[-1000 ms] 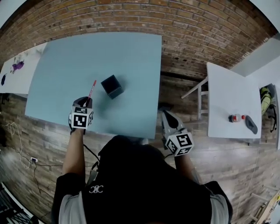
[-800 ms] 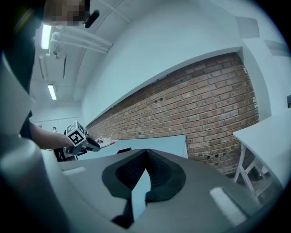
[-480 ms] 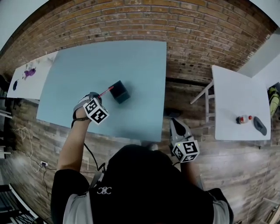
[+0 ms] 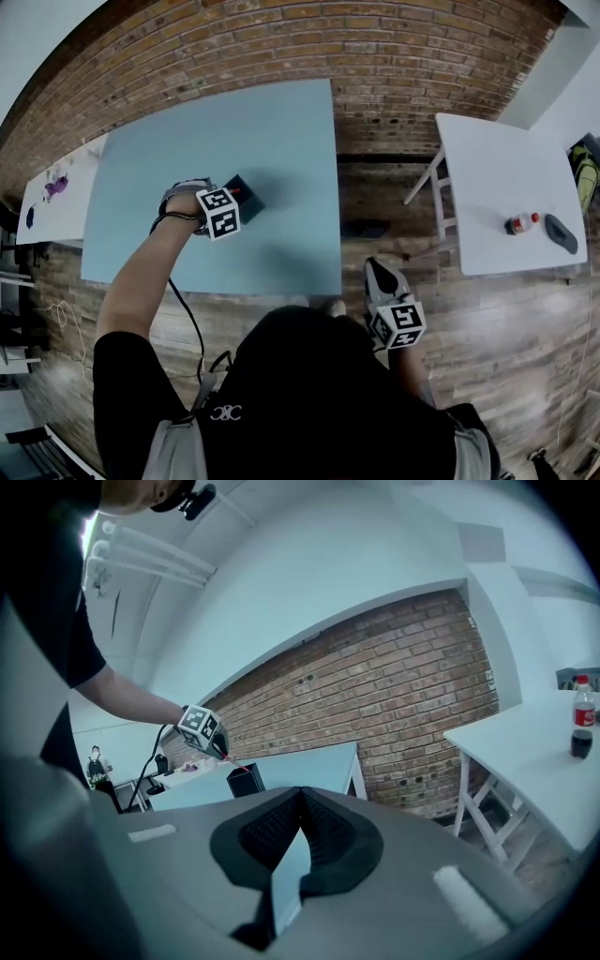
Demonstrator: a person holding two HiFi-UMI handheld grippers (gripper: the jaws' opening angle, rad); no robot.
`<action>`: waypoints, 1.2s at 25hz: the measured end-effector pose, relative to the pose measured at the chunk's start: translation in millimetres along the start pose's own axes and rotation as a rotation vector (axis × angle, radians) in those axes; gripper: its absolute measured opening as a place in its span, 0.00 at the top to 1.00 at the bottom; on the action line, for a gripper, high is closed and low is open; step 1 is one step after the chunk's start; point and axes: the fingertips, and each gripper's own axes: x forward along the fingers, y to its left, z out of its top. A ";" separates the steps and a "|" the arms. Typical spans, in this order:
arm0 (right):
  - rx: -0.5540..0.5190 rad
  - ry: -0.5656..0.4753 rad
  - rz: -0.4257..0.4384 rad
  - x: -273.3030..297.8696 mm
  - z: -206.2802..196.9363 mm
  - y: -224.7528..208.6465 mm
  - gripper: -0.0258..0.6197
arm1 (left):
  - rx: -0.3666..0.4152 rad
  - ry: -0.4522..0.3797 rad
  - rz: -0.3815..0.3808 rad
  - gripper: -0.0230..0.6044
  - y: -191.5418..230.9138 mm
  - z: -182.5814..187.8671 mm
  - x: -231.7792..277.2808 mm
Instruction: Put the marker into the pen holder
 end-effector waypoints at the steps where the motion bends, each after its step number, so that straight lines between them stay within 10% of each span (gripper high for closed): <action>1: 0.000 -0.002 -0.008 -2.2 -0.4 -2.7 0.95 | 0.046 0.010 -0.015 0.87 0.0 5.2 4.5; 6: -0.021 -0.005 -0.020 -8.4 -0.3 -10.2 0.95 | 0.169 0.071 -0.102 0.87 -6.3 11.6 32.4; 21: -0.054 -0.001 0.030 4.8 11.0 -7.1 0.95 | 0.026 -0.033 -0.210 0.71 -17.3 18.0 28.1; 30: -0.106 -0.001 0.118 24.4 33.8 10.6 0.95 | -0.345 -0.344 -0.126 0.68 11.6 -16.0 -40.7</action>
